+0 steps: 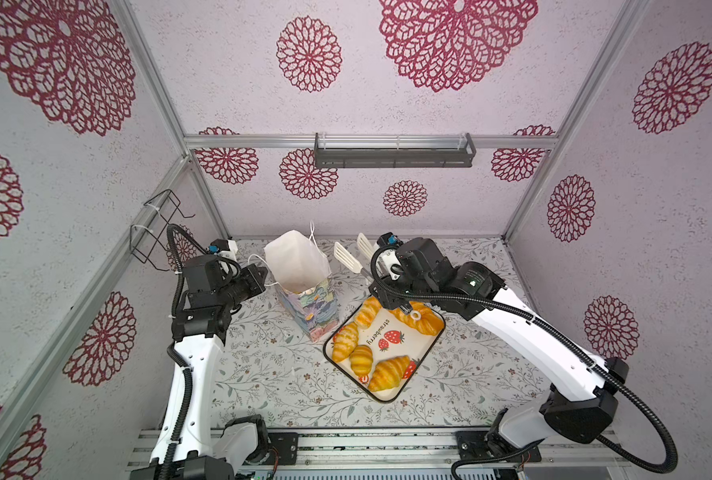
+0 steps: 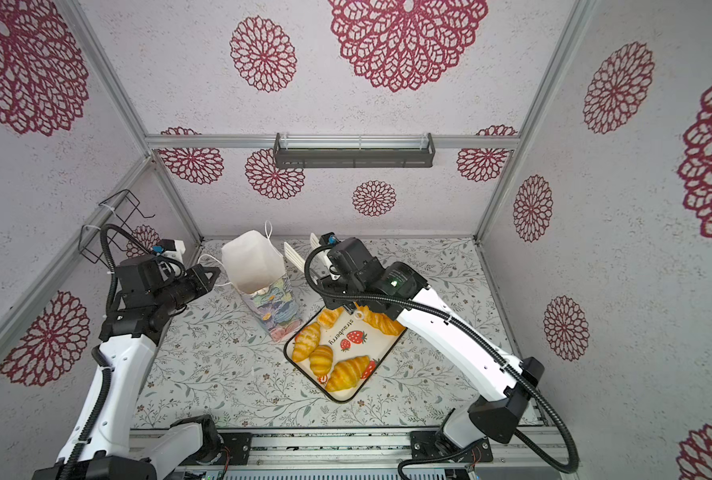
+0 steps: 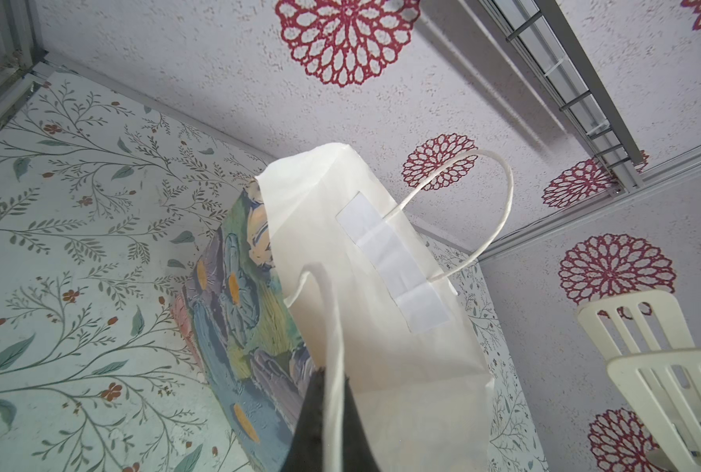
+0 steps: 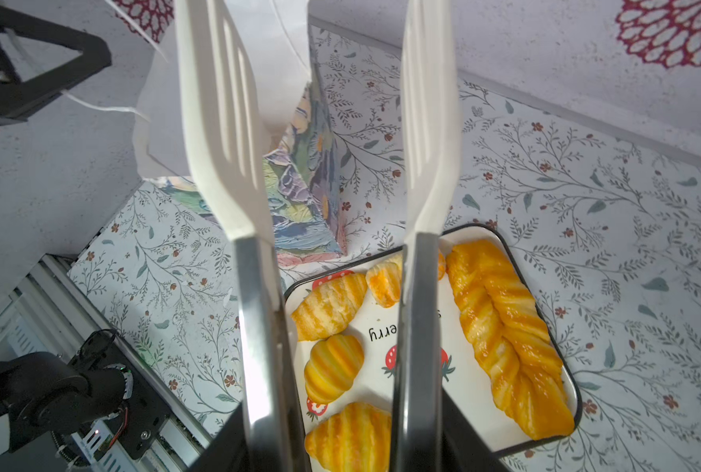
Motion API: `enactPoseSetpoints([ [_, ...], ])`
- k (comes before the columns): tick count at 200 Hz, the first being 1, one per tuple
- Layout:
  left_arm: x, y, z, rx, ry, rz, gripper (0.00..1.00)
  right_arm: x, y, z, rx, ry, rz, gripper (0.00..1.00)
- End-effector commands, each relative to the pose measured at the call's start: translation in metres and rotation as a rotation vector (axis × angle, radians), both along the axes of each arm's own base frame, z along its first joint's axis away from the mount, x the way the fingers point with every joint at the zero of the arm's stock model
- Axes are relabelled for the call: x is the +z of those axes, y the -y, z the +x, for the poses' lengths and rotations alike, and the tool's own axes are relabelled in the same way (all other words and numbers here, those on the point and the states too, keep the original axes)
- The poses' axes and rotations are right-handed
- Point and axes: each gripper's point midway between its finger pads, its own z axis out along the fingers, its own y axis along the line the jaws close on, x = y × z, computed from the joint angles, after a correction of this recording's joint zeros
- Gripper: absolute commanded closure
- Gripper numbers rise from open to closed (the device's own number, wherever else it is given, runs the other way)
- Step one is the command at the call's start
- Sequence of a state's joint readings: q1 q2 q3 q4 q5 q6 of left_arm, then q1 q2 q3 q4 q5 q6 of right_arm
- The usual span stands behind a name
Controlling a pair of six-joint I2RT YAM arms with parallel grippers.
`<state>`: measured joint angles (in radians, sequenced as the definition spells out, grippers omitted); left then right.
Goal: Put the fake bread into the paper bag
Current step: 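Withdraw the open tongs from the bag back over the tray, then lower the tongs onto a croissant on the tray and squeeze them shut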
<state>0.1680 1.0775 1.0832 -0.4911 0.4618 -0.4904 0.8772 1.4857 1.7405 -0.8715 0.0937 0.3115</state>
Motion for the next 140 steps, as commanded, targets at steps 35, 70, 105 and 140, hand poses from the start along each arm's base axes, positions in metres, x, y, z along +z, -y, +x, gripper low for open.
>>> enactPoseSetpoints([
  [35,0.008,0.003,-0.001,-0.011,0.032,0.006,0.99,-0.003,0.04,0.008,-0.148,-0.035,0.104,0.49],
  [70,0.008,0.003,-0.001,-0.011,0.032,0.006,0.99,-0.027,0.046,0.009,-0.181,-0.106,0.125,0.49],
  [105,0.009,0.003,-0.001,-0.009,0.033,0.008,0.99,-0.053,0.043,0.006,-0.192,-0.183,0.141,0.49],
  [140,0.009,0.003,-0.001,-0.008,0.034,0.01,0.98,-0.084,0.037,0.002,-0.2,-0.269,0.151,0.49],
])
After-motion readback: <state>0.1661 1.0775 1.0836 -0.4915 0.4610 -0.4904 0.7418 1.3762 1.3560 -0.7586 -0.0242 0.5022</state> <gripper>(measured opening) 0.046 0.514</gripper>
